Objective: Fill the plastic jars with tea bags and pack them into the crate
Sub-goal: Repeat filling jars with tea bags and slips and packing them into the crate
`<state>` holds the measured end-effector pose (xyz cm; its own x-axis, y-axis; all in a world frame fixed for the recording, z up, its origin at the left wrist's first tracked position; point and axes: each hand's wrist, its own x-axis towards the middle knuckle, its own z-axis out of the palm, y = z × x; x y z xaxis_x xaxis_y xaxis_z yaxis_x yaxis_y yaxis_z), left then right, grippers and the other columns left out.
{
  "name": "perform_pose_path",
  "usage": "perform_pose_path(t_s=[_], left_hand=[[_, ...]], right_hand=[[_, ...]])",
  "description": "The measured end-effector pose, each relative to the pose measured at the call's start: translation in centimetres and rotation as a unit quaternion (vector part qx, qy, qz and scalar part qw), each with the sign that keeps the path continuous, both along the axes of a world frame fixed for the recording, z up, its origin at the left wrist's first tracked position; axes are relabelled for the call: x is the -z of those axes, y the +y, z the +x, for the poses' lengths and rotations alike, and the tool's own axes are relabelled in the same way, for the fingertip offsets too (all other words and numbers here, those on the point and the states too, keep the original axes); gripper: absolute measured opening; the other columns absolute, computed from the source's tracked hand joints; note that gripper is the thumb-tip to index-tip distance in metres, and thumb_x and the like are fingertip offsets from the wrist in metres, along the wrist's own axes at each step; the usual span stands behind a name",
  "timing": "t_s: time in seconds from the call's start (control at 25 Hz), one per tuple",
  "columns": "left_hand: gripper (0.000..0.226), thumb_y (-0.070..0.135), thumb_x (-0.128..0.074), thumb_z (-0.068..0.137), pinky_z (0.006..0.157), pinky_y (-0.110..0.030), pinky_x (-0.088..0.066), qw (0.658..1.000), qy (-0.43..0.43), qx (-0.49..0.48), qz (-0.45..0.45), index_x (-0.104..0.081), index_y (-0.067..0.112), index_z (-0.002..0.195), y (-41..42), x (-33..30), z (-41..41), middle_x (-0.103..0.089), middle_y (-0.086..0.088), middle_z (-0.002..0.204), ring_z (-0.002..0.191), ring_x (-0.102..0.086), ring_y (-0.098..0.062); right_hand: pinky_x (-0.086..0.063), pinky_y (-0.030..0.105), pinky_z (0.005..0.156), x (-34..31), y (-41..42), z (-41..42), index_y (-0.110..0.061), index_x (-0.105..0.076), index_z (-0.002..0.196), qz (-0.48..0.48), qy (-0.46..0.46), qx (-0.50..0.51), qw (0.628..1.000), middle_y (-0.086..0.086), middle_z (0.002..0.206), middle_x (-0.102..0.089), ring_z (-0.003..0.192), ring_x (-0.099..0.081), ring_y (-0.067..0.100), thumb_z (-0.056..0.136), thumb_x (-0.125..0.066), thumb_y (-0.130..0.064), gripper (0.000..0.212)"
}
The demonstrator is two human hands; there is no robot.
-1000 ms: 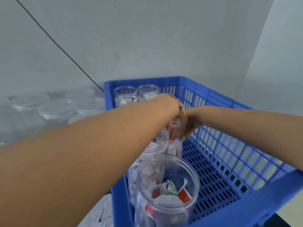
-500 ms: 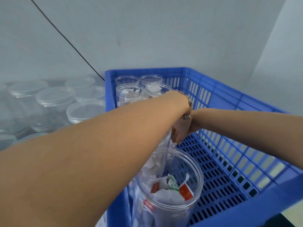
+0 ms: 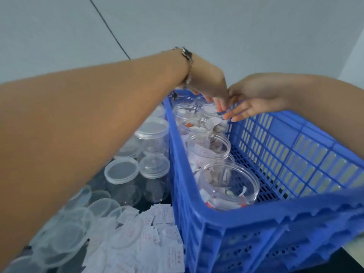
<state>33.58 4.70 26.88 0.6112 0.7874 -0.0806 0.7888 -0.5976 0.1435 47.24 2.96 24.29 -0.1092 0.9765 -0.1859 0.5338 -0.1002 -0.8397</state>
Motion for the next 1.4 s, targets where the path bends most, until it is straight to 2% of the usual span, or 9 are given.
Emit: perform_pose_path(t_s=[0.12, 0.24, 0.32, 0.48, 0.64, 0.8, 1.04, 1.24, 1.4], left_hand=[[0.013, 0.034, -0.061, 0.090, 0.091, -0.023, -0.042, 0.995, -0.085, -0.044, -0.037, -0.070, 0.026, 0.086, -1.0, -1.0, -5.4, -0.065, 0.025, 0.076, 0.080, -0.057, 0.008], [0.024, 0.028, -0.057, 0.094, 0.080, -0.021, -0.044, 0.982, -0.130, -0.124, -0.056, -0.069, 0.013, 0.109, -2.1, -0.9, -12.3, -0.069, 0.013, 0.087, 0.094, -0.063, -0.006], [0.025, 0.026, -0.059, 0.093, 0.076, -0.021, -0.041, 0.976, -0.126, -0.175, -0.021, -0.069, 0.012, 0.112, -3.2, -0.3, -17.2, -0.071, 0.006, 0.100, 0.098, -0.062, -0.011], [0.024, 0.023, -0.062, 0.091, 0.090, -0.019, -0.032, 0.964, -0.100, -0.246, -0.007, -0.069, 0.017, 0.113, -5.1, 1.9, -25.3, -0.067, 0.001, 0.116, 0.105, -0.059, -0.015], [0.028, 0.025, -0.060, 0.091, 0.098, -0.023, -0.031, 0.955, -0.073, -0.287, 0.003, -0.066, 0.021, 0.118, -4.9, 4.9, -31.2, -0.062, 0.005, 0.123, 0.102, -0.050, -0.009], [0.028, 0.025, -0.061, 0.091, 0.087, -0.021, -0.034, 0.936, -0.109, -0.335, -0.002, -0.064, 0.019, 0.118, -3.7, 8.2, -36.4, -0.062, 0.002, 0.120, 0.098, -0.051, -0.010], [0.032, 0.024, -0.059, 0.091, 0.085, -0.023, -0.039, 0.909, -0.131, -0.396, 0.005, -0.062, 0.013, 0.121, -2.8, 16.4, -41.0, -0.062, -0.004, 0.123, 0.107, -0.056, -0.019], [0.041, 0.021, -0.069, 0.080, 0.070, -0.033, -0.043, 0.847, -0.205, -0.491, 0.018, -0.049, 0.007, 0.113, -3.6, 22.5, -41.5, -0.054, -0.015, 0.117, 0.093, -0.057, -0.030], [0.064, 0.020, -0.075, 0.076, 0.081, -0.039, -0.047, 0.793, -0.296, -0.533, -0.009, -0.037, 0.001, 0.123, -2.7, 24.6, -41.2, -0.048, -0.019, 0.124, 0.107, -0.053, -0.035]], right_hand=[[-0.057, 0.028, 0.068, -0.8, -2.1, -3.9, -0.007, -0.062, 0.103, 0.063, -0.030, -0.027, 0.997, 0.008, 0.094, -0.066, 0.079, -0.065, 0.021, 0.094, -0.052, -0.016, 0.016], [-0.055, 0.032, 0.073, -1.4, -3.5, -7.9, -0.002, -0.063, 0.103, 0.127, -0.104, -0.043, 0.985, 0.009, 0.090, -0.066, 0.077, -0.063, 0.020, 0.093, -0.055, -0.013, 0.017], [-0.056, 0.035, 0.074, -2.0, -3.8, -10.4, -0.001, -0.066, 0.100, 0.180, -0.165, -0.059, 0.968, 0.007, 0.087, -0.068, 0.075, -0.064, 0.019, 0.091, -0.054, -0.012, 0.019], [-0.055, 0.036, 0.075, -2.3, -3.3, -16.0, -0.001, -0.069, 0.100, 0.243, -0.252, -0.077, 0.934, 0.019, 0.098, -0.069, 0.083, -0.067, 0.028, 0.085, -0.054, -0.010, 0.023], [-0.050, 0.039, 0.089, -0.9, -0.7, -22.3, 0.003, -0.065, 0.109, 0.262, -0.293, -0.096, 0.915, 0.017, 0.114, -0.066, 0.107, -0.060, 0.030, 0.086, -0.054, -0.012, 0.030], [-0.051, 0.029, 0.066, 2.4, 1.9, -28.9, -0.001, -0.065, 0.108, 0.186, -0.264, -0.134, 0.937, 0.012, 0.097, -0.064, 0.079, -0.060, 0.027, 0.088, -0.054, -0.015, 0.027], [-0.051, 0.035, 0.073, 12.6, 3.6, -35.6, 0.002, -0.064, 0.110, 0.065, -0.221, -0.173, 0.958, 0.016, 0.094, -0.061, 0.079, -0.058, 0.026, 0.089, -0.051, -0.010, 0.027], [-0.042, 0.024, 0.085, 18.1, 2.9, -40.1, -0.006, -0.063, 0.118, 0.093, -0.156, -0.172, 0.968, 0.011, 0.121, -0.063, 0.109, -0.058, 0.026, 0.087, -0.049, -0.004, 0.034], [-0.040, 0.029, 0.090, 19.0, 3.5, -43.5, -0.010, -0.039, 0.140, 0.087, -0.121, -0.148, 0.978, 0.012, 0.133, -0.053, 0.121, -0.050, 0.028, 0.087, -0.049, -0.005, 0.054]])
